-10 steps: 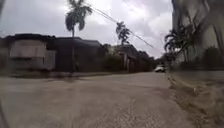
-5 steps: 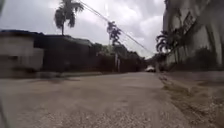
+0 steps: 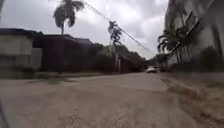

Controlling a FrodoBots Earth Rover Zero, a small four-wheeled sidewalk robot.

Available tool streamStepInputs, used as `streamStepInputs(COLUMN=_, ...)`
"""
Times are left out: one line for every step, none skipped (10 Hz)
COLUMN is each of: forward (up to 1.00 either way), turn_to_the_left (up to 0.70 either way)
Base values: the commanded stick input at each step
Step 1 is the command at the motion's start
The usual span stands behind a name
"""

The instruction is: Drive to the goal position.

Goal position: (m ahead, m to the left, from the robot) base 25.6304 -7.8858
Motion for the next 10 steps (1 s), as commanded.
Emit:
streamStepInputs(forward=0.50, turn_to_the_left=-0.50)
streamStepInputs(forward=0.50, turn_to_the_left=-0.50)
streamStepInputs(forward=0.50, turn_to_the_left=-0.50)
streamStepInputs(forward=0.50, turn_to_the_left=-0.50)
streamStepInputs(forward=0.50, turn_to_the_left=-0.50)
streamStepInputs(forward=0.50, turn_to_the_left=-0.46)
streamStepInputs(forward=0.50, turn_to_the_left=-0.01)
streamStepInputs(forward=0.50, turn_to_the_left=0.00)
streamStepInputs(forward=0.50, turn_to_the_left=0.00)
streamStepInputs(forward=0.50, turn_to_the_left=0.00)
